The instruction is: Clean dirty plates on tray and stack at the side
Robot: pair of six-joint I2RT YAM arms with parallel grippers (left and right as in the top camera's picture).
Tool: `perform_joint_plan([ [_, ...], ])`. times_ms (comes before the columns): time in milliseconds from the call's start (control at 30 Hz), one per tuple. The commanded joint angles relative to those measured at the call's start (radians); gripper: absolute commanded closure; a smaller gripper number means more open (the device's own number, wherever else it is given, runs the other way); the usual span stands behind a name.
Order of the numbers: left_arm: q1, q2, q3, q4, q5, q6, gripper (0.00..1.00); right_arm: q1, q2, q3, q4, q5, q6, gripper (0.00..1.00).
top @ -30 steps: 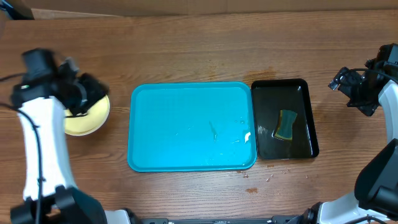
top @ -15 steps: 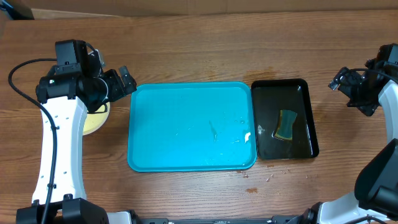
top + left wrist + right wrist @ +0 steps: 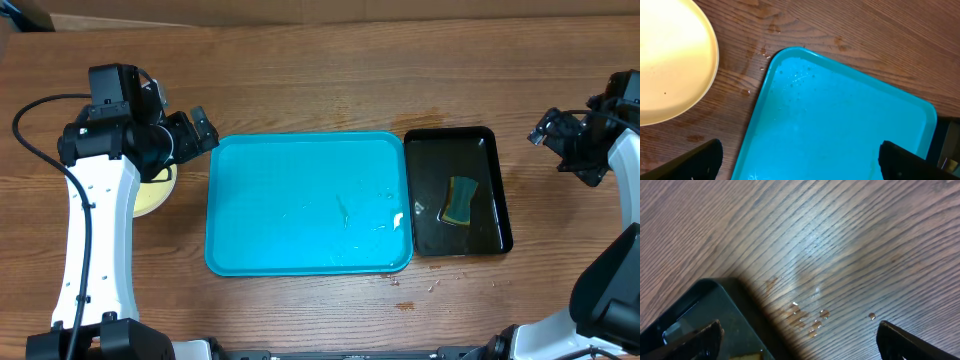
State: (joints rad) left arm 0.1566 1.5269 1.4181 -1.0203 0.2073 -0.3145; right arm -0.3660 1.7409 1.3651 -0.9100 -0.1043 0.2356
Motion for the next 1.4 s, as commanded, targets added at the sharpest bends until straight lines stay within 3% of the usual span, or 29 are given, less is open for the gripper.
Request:
perform_joint_plan([
  [0, -0.006, -0.003, 0.013, 0.0, -0.008, -0.003, 0.0, 0.036, -0.14, 0.014, 0.004, -0.002, 0.003, 0.0],
  [233, -0.006, -0.003, 0.013, 0.0, -0.008, -0.003, 0.0, 0.147, -0.462, 0.014, 0.004, -0.002, 0.003, 0.0],
  [633, -0.006, -0.003, 0.013, 0.0, -0.008, -0.003, 0.0, 0.57, -1.056, 0.014, 0.002, -0.002, 0.003, 0.0],
  [1000, -0.006, -0.003, 0.013, 0.0, -0.008, -0.003, 0.0, 0.549, -1.4, -0.053, 0.006, 0.048, -0.133, 0.0],
  [1200, -0.006, -0.003, 0.013, 0.0, -0.008, -0.003, 0.0, 0.477, -1.535, -0.29, 0.157, 0.05, -0.154, 0.0],
  [1367, -0.006, -0.003, 0.013, 0.0, -0.008, -0.003, 0.0, 0.47, -1.644, -0.595, 0.452, 0.007, -0.154, 0.0],
])
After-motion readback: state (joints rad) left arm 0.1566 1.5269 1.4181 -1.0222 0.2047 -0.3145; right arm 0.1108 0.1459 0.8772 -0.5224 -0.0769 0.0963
